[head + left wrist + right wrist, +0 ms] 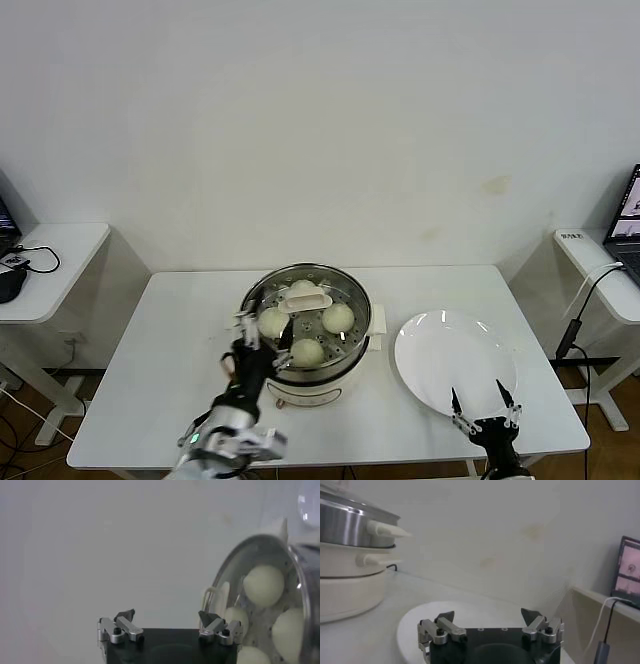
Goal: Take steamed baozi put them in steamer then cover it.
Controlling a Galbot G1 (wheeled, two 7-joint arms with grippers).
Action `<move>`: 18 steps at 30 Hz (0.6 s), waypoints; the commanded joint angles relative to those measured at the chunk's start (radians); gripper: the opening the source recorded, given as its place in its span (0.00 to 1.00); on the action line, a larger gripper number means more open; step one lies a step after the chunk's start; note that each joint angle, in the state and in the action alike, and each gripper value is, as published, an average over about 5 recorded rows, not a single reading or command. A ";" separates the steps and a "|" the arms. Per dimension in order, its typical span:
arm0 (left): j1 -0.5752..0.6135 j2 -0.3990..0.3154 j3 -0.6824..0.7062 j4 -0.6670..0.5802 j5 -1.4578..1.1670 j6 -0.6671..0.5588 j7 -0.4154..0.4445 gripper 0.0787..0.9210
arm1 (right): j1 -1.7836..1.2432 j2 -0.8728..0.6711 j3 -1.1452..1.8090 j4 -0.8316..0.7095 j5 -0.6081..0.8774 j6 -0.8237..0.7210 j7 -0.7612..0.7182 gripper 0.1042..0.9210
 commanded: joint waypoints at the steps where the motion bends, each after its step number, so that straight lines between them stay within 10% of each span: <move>1: 0.323 0.034 -0.440 -0.063 -1.165 -0.254 -0.293 0.88 | -0.032 -0.025 -0.025 0.009 0.016 -0.005 -0.009 0.88; 18: 0.462 -0.099 -0.398 0.161 -1.078 -0.485 -0.250 0.88 | -0.179 -0.115 -0.118 0.176 0.116 -0.136 -0.045 0.88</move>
